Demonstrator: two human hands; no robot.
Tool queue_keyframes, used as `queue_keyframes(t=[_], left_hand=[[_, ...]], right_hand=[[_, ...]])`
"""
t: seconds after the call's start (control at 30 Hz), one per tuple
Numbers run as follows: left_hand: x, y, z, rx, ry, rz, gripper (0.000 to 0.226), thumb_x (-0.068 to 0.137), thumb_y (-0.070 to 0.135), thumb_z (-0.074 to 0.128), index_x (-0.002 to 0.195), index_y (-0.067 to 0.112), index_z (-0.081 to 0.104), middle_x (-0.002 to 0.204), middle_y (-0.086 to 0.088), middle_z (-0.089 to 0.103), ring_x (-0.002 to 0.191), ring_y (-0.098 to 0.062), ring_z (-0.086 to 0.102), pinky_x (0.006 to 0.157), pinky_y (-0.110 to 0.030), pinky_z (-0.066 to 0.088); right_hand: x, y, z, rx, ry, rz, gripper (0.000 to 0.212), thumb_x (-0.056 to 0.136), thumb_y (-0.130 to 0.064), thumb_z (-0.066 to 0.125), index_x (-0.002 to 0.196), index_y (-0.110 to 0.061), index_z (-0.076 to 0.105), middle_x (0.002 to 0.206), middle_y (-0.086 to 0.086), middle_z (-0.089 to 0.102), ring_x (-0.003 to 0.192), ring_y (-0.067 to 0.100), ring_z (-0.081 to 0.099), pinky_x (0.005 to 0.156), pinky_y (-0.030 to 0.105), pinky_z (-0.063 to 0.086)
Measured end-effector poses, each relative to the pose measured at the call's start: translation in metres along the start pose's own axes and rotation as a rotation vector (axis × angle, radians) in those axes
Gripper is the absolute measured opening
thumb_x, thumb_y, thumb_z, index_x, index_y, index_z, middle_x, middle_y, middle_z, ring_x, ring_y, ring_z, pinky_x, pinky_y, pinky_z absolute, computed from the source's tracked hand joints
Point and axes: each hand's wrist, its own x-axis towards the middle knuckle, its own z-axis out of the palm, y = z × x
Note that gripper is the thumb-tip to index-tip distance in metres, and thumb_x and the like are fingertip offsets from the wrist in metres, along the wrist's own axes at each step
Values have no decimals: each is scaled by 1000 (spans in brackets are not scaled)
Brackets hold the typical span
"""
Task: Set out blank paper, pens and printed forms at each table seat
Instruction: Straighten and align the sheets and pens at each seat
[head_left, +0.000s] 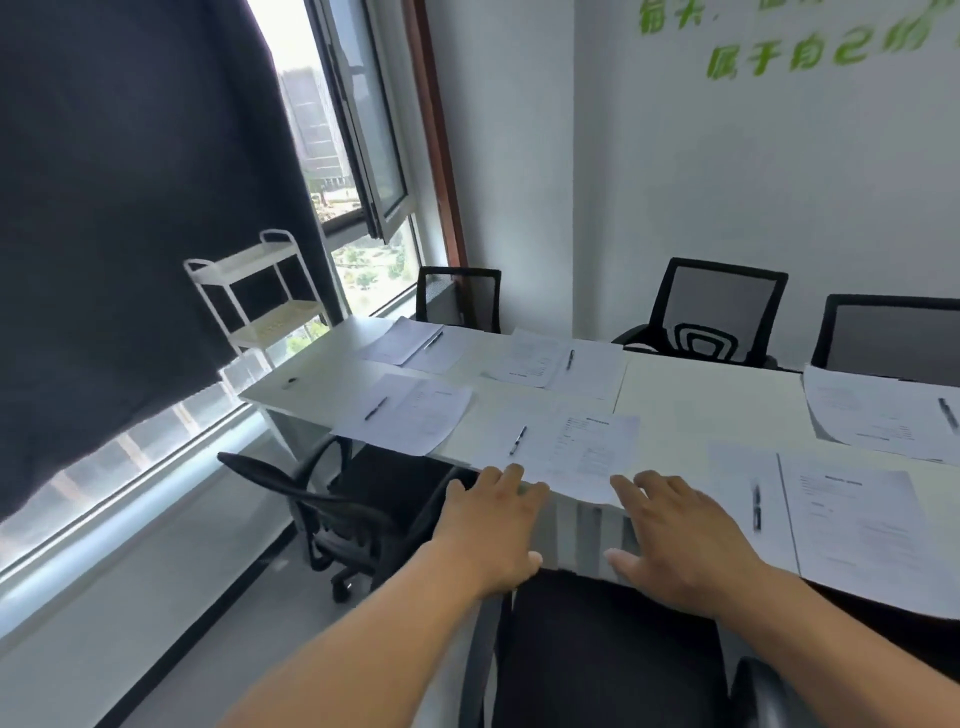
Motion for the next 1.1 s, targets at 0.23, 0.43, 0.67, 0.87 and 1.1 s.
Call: queue_keyframes(t=[0.23,0.43,0.67,0.87,1.1], left_hand=[[-49,-49,1,-38,8,-35,81,99,52,65,166,26,26,168,-9,25,154,-36,30,113,-63,40],[-34,-70,17,-46,-57,-17,81,101,52,64,167,27,26,174,-11,20,159,-36,25,118,-64,36],[44,-109,43,-34,-107,67,79,101,51,63,167,27,27,173,-10,20,158,-35,27,119,-62,36],[114,-151,42,3,-131,126,76,101,50,64,164,26,31,172,-8,22,155,-36,32,116,-59,39],[185,-185,45,-4,-159,212,77,100,50,66,165,26,31,172,-8,24,153,-35,34,116,-60,40]], right_hand=[[1,-78,-13,-9,7,-18,89,97,-69,51,167,-26,17,167,0,33,152,25,35,119,39,39],[31,-85,-4,-16,-32,27,92,96,-70,50,168,-24,17,167,2,34,152,27,36,118,41,41],[105,-67,34,29,-100,125,95,96,-71,50,170,-24,14,170,3,30,156,28,31,122,44,37],[170,-56,47,39,-164,182,94,96,-72,48,169,-25,13,170,3,28,154,28,31,121,44,38],[228,-49,48,28,-221,246,96,96,-71,47,171,-25,9,176,6,17,161,30,21,126,49,31]])
